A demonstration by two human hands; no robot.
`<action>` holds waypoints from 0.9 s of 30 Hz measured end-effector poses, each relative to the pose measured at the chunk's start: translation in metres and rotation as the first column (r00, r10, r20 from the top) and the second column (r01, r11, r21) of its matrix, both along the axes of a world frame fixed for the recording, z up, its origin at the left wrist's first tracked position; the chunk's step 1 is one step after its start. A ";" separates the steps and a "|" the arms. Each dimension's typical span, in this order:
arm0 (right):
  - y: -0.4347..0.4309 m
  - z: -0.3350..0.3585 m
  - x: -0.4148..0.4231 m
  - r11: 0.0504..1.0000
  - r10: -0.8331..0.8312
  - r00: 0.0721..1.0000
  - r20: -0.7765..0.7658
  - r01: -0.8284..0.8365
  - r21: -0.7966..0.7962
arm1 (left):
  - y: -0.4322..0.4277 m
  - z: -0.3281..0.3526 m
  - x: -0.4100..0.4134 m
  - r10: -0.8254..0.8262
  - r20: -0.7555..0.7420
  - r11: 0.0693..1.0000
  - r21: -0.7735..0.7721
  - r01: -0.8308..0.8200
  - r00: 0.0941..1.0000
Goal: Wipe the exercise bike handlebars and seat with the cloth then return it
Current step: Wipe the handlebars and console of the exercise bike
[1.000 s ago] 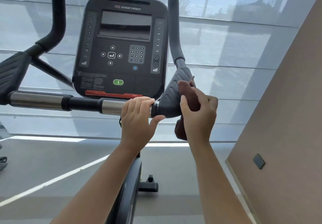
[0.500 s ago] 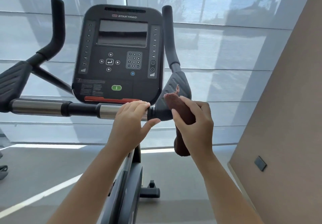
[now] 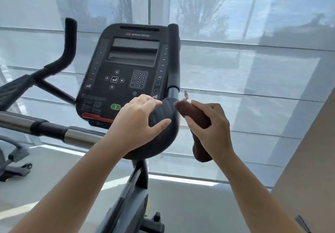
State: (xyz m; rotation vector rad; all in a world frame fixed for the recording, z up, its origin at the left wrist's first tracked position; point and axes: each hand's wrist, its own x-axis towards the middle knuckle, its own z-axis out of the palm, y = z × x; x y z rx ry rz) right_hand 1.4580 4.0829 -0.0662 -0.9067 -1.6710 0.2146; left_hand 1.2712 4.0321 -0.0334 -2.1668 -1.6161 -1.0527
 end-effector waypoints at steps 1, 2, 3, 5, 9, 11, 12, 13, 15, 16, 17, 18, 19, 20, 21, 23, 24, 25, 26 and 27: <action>0.010 0.001 0.006 1.000 0.026 1.000 0.004 -0.026 0.006 | 0.005 0.002 0.005 0.021 0.007 1.000 -0.007 -0.021 1.000; 0.019 0.002 0.011 0.998 0.058 0.998 0.000 -0.058 0.012 | 0.010 0.004 0.011 0.044 0.019 0.999 -0.019 -0.044 0.999; 0.029 0.003 0.015 0.995 0.096 0.995 -0.005 -0.096 0.017 | 0.014 0.005 0.017 0.069 0.033 0.997 -0.036 -0.068 0.997; 0.047 0.007 0.019 0.985 0.173 0.985 -0.005 -0.173 0.026 | 0.021 0.004 0.027 0.113 0.057 0.990 -0.092 -0.107 0.992; 0.082 0.026 0.006 0.959 0.278 0.960 0.030 -0.279 0.057 | 0.028 -0.002 0.034 0.162 0.088 0.971 -0.192 -0.143 0.983; 0.101 0.041 -0.008 0.951 0.300 0.953 0.045 -0.303 0.063 | 0.029 -0.005 0.034 0.179 0.112 0.964 -0.218 -0.152 0.977; 0.109 0.049 -0.016 0.949 0.307 0.950 0.056 -0.310 0.057 | 0.029 -0.005 0.034 0.185 0.122 0.962 -0.225 -0.155 0.975; 0.118 0.056 -0.023 0.950 0.305 0.948 0.090 -0.310 0.043 | 0.029 -0.006 0.034 0.187 0.126 0.962 -0.224 -0.156 0.974; 0.130 0.064 -0.034 0.963 0.258 0.939 0.228 -0.270 0.019 | 0.029 -0.008 0.034 0.183 0.126 0.967 -0.202 -0.155 0.975; 0.133 0.066 -0.036 0.967 0.244 0.932 0.267 -0.255 0.006 | 0.029 -0.008 0.034 0.182 0.124 0.970 -0.188 -0.157 0.975; 0.132 0.066 -0.037 0.968 0.244 0.932 0.267 -0.250 -0.012 | 0.029 -0.007 0.034 0.181 0.120 0.971 -0.177 -0.158 0.976; 0.129 0.063 -0.035 0.966 0.255 0.934 0.248 -0.256 -0.030 | 0.029 -0.007 0.034 0.180 0.114 0.973 -0.169 -0.159 0.977; 0.123 0.058 -0.032 0.961 0.273 0.934 0.232 -0.273 -0.034 | 0.030 -0.007 0.033 0.178 0.106 0.973 -0.165 -0.159 0.978; 0.117 0.051 -0.029 0.955 0.295 0.928 0.227 -0.296 -0.030 | 0.030 -0.006 0.033 0.173 0.098 0.974 -0.165 -0.155 0.980; 0.110 0.044 -0.025 0.946 0.320 0.921 0.223 -0.321 -0.028 | 0.031 -0.005 0.031 0.166 0.093 0.975 -0.167 -0.149 0.982; 0.100 0.036 -0.020 0.933 0.359 0.915 0.185 -0.357 -0.046 | 0.032 -0.001 0.028 0.142 0.096 0.977 -0.176 -0.124 0.985; 0.098 0.037 -0.018 0.931 0.365 0.915 0.170 -0.361 -0.057 | 0.033 0.001 0.025 0.126 0.105 0.977 -0.184 -0.106 0.986; 0.098 0.039 -0.018 0.930 0.368 0.914 0.170 -0.362 -0.067 | 0.033 0.003 0.022 0.108 0.118 0.977 -0.194 -0.084 0.987; 0.099 0.042 -0.017 0.931 0.366 0.913 0.182 -0.360 -0.068 | 0.035 0.005 0.019 0.088 0.137 0.977 -0.205 -0.059 0.987; 0.101 0.045 -0.018 0.933 0.359 0.912 0.197 -0.355 -0.056 | 0.036 0.007 0.015 0.070 0.164 0.975 -0.219 -0.032 0.984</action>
